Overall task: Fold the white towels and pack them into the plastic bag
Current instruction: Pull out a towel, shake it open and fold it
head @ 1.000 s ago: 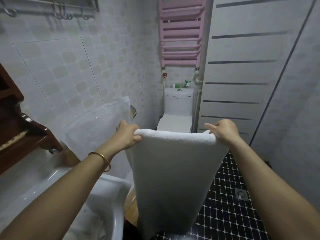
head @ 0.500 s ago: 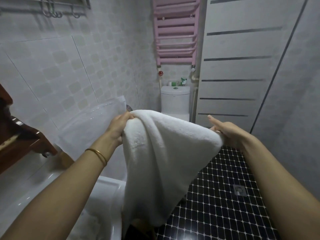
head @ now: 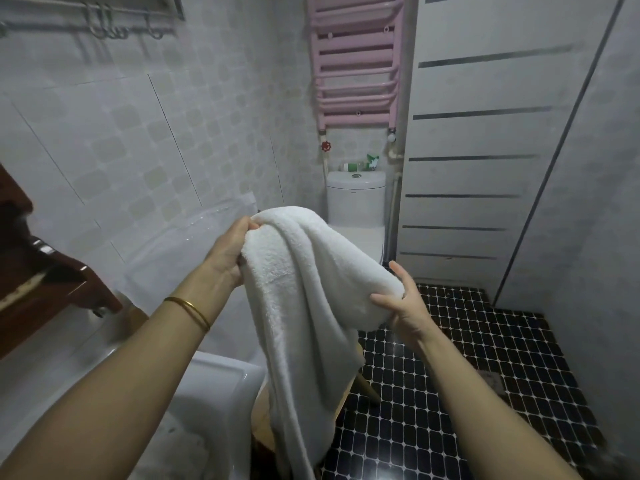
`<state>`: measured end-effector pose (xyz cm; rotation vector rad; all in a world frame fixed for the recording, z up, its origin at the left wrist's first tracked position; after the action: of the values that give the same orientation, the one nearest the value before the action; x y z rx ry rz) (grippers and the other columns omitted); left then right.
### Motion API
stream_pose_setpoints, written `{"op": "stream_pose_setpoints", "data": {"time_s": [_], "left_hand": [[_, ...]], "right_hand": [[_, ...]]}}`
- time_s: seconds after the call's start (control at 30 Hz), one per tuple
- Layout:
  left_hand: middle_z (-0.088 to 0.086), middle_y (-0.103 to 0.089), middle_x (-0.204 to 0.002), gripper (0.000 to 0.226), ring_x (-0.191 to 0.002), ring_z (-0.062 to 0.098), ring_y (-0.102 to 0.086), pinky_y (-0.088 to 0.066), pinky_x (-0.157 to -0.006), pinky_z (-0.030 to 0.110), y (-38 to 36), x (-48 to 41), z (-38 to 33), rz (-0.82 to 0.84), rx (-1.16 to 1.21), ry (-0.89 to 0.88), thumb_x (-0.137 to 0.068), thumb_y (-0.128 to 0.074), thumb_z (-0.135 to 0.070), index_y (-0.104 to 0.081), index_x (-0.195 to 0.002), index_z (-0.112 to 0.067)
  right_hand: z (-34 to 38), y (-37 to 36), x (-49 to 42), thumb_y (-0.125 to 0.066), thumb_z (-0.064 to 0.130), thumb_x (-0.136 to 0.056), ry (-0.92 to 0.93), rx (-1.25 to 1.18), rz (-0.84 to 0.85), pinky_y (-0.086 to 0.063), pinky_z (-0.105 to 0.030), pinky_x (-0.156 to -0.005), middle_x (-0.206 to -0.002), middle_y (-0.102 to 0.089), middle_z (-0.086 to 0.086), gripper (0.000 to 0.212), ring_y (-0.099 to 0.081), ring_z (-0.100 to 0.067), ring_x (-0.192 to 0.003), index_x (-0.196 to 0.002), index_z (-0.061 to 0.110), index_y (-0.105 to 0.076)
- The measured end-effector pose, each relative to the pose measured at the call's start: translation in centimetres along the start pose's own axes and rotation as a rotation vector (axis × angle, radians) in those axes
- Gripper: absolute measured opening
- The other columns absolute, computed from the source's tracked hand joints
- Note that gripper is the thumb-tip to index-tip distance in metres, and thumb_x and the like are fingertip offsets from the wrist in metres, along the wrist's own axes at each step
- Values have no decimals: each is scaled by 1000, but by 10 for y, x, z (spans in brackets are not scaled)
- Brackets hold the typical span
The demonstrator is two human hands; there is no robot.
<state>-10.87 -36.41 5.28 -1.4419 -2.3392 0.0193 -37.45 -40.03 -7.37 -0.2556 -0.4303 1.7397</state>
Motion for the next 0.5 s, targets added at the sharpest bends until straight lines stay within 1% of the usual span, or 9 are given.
{"op": "stream_pose_setpoints", "data": {"time_s": [0.03, 0.1, 0.17, 0.23, 0.3, 0.33, 0.4, 0.43, 0.5], "left_hand": [[-3, -51, -41, 13, -33, 11, -52, -44, -40, 17, 2, -1, -1, -5, 4, 1, -78, -50, -13, -50, -65, -14], [-3, -51, -43, 12, -34, 12, -52, -45, -42, 18, 7, -3, -2, -11, 15, 2, -76, -51, -14, -50, -64, -15], [-3, -51, -43, 11, -35, 13, -52, -46, -43, 19, 11, -4, -3, -12, 26, -2, -75, -52, -14, -50, -64, -15], [-3, -49, -42, 13, -34, 12, -51, -44, -42, 18, 15, -6, -5, -15, 40, -9, -74, -51, -13, -49, -61, -15], [-4, -45, -42, 19, -33, 11, -46, -41, -40, 17, 21, -10, -6, -3, 30, -15, -74, -49, -11, -45, -56, -17], [-5, -43, -42, 21, -33, 10, -44, -39, -39, 16, 26, -12, -6, 3, 6, -19, -73, -48, -10, -44, -54, -18], [-5, -43, -45, 20, -36, 10, -43, -38, -40, 16, 38, -17, -3, -1, -83, -19, -73, -50, -12, -45, -55, -19], [-4, -45, -49, 16, -40, 10, -45, -39, -41, 17, 44, -19, 1, 0, -122, -12, -74, -51, -13, -48, -59, -19], [0, -52, -58, 8, -52, 14, -50, -44, -48, 21, 54, -23, 11, 25, -144, 8, -78, -54, -16, -54, -70, -16]], "right_hand": [[-6, -2, -2, -73, -1, -55, -14, -67, 8, -47, -52, -96, -132, -45, -6, 100, -55, -28, -114, -144, 21, -31], [-15, -7, -4, -72, -5, -57, -29, -137, 60, -49, -49, -96, -128, -54, -12, 89, -58, -28, -112, -138, 14, -40], [-23, -11, -5, -73, -11, -60, -31, -124, 74, -57, -39, -81, -113, -66, -12, 68, -66, -24, -100, -123, 7, -53], [-22, -10, -7, -65, -11, -74, -21, -46, -18, -57, -33, -69, -100, -70, -11, 43, -68, -23, -91, -114, 3, -58], [-9, -3, -13, -58, -4, -85, 27, 38, -140, -55, -33, -67, -96, -69, -12, 27, -64, -22, -87, -111, 1, -60], [2, 1, -16, -57, -1, -87, 69, 70, -179, -54, -32, -69, -95, -68, -10, 24, -63, -18, -84, -111, 2, -61], [33, 6, -19, -59, 6, -89, 161, 166, -210, -52, -23, -70, -92, -68, -3, 22, -62, -8, -77, -110, 9, -62], [48, 7, -20, -60, 10, -89, 203, 229, -201, -51, -20, -69, -92, -67, 2, 21, -61, -4, -77, -109, 13, -62], [73, 2, -21, -61, 16, -90, 265, 346, -143, -49, -21, -73, -95, -65, 5, 19, -59, -6, -83, -108, 20, -61]]}}
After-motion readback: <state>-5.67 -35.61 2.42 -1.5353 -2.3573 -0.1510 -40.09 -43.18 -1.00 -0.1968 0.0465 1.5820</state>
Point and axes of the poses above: each hand's wrist, its own x-axis away from the middle knuckle, its own y-axis out of the back of the hand, z = x × y, the point moved 7 cm from there along -x, towards the middle knuckle
